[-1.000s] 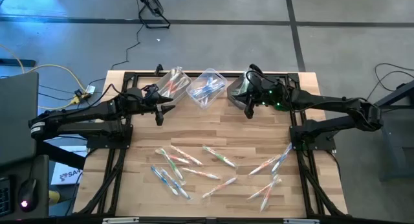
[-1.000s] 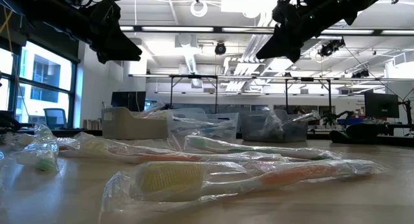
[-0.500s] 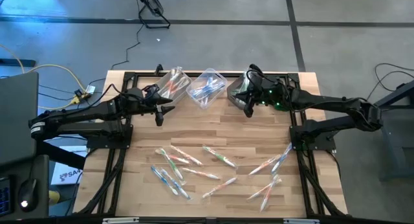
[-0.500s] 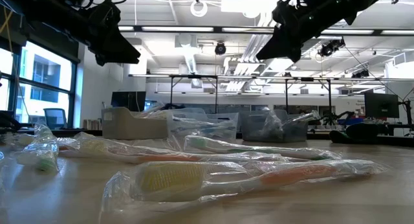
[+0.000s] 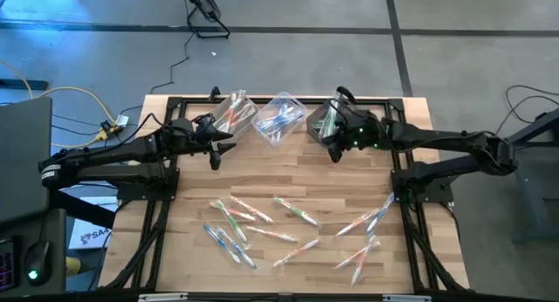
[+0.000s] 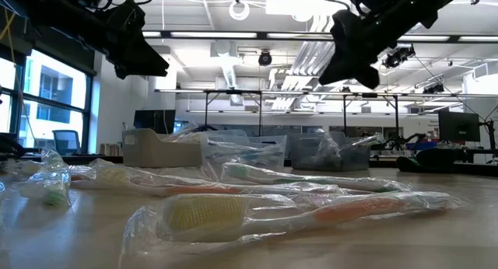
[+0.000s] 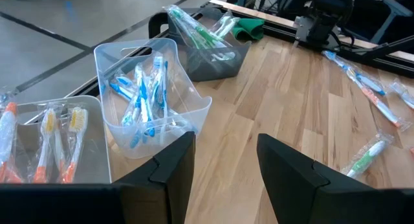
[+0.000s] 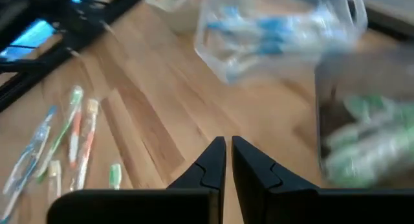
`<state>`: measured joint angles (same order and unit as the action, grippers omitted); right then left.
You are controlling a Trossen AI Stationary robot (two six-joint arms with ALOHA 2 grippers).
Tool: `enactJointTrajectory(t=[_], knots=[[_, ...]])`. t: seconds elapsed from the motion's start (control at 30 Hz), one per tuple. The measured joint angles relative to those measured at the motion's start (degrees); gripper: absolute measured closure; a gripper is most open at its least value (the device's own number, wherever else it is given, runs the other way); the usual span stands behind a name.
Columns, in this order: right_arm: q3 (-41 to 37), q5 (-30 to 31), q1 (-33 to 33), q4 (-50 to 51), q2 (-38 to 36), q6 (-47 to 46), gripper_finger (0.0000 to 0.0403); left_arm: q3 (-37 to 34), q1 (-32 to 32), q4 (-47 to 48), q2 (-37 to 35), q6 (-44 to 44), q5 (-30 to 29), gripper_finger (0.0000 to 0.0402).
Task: Pick & Place Toothbrushes
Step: Put the orange toothbrush into the white bin
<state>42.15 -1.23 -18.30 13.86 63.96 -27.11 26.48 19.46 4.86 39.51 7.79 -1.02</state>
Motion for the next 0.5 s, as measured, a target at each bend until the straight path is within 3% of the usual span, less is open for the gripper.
enactJointTrajectory(t=[0.23, 0.5], knots=[[0.0, 8.9, 7.0, 10.1, 0.0, -14.4, 0.0385, 0.0, 0.0, 0.0, 0.0, 0.0, 0.0, 0.0238], [0.0, 14.9, 17.1, 16.0, 0.0, -30.3, 0.0385, 0.0, 0.0, 0.0, 0.0, 0.0, 0.0, 0.0238]])
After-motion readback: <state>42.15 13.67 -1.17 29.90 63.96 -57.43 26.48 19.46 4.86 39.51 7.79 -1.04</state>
